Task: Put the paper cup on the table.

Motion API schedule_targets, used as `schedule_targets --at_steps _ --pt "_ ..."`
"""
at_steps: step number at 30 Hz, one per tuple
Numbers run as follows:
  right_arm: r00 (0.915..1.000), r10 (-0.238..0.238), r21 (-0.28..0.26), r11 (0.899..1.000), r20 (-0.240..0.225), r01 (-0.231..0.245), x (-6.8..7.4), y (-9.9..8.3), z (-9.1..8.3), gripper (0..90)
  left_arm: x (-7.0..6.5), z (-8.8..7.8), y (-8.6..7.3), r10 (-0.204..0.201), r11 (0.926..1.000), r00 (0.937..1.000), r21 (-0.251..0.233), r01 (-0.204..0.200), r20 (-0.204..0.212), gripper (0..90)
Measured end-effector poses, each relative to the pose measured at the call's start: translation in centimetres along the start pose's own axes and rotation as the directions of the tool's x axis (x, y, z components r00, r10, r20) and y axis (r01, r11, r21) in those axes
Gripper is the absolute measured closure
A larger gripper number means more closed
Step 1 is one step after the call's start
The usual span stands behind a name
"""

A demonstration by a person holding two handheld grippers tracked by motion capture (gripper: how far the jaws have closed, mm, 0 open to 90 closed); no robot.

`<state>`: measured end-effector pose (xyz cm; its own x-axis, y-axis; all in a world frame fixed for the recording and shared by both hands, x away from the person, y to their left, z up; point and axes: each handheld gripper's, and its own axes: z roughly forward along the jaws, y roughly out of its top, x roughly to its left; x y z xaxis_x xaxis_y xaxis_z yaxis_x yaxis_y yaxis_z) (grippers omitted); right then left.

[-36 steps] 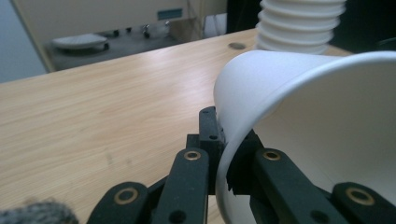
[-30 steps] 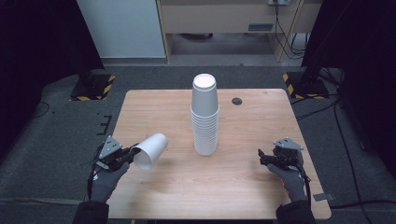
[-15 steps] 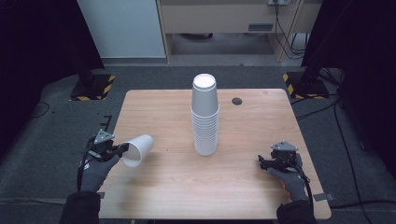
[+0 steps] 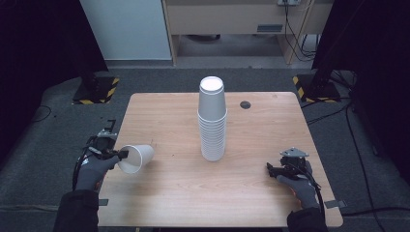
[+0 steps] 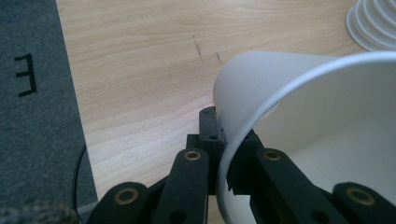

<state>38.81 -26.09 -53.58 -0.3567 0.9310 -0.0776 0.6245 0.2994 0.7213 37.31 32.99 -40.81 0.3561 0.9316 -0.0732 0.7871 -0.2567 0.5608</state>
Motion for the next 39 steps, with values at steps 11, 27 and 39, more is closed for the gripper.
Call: schedule_targets --at_steps 11,27,39 --pt "0.9995 0.029 -0.007 1.000 -0.016 -0.029 -0.1 -0.1 0.1 9.7 -0.7 0.7 1.3 0.016 0.9747 0.9999 0.223 -0.015 -0.002 86.0" --pt "0.9995 0.025 -0.010 1.000 -0.019 -0.025 0.0 -0.2 0.1 9.6 -1.2 2.0 1.9 0.009 0.9169 1.0000 0.399 -0.009 0.003 85.9" --pt "0.9994 0.026 -0.011 1.000 -0.024 -0.026 -0.1 -0.2 0.2 9.6 -1.4 2.8 2.1 -0.011 0.8914 0.9999 0.453 0.016 -0.013 82.1"
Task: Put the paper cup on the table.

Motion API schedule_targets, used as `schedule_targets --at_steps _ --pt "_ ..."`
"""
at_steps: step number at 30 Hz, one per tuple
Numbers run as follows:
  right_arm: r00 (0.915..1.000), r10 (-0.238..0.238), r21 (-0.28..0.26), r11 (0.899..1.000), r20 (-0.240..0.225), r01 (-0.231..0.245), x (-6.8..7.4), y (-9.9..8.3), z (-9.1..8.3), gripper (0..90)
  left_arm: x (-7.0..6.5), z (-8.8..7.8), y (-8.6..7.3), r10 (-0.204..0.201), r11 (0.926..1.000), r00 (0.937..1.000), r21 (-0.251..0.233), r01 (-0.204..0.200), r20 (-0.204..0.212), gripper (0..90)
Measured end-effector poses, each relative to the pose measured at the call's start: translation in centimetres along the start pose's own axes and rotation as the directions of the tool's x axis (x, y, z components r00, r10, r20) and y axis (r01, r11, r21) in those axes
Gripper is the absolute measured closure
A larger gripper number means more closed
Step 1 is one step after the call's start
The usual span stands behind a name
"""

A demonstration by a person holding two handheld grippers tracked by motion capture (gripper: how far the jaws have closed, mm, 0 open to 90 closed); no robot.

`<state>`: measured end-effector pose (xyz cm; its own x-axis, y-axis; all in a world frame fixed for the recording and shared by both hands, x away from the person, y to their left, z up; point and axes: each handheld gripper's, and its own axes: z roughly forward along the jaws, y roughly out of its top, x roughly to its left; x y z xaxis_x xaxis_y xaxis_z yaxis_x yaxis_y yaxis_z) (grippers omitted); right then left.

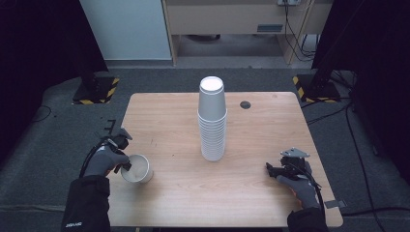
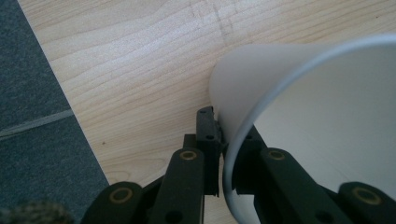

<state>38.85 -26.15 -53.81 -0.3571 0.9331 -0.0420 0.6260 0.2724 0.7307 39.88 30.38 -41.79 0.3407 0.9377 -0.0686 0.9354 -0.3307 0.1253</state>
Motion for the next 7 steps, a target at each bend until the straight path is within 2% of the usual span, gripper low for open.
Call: schedule_targets --at_steps 4,6,7 --pt "1.0000 0.003 0.002 1.000 0.001 -0.003 0.02 0.02 -0.01 9.6 -0.04 0.20 -0.10 0.000 0.9992 0.9999 -0.040 0.001 0.015 75.8" --pt "1.0000 0.001 0.002 1.000 -0.001 -0.001 0.04 0.02 -0.02 9.6 0.01 0.20 -0.25 0.004 0.9953 0.9997 -0.097 -0.002 0.023 68.8" --pt "1.0000 0.003 0.001 1.000 0.002 -0.003 0.04 0.02 0.00 9.5 0.02 0.14 -0.37 0.005 0.9899 0.9997 -0.142 -0.002 0.025 66.1"
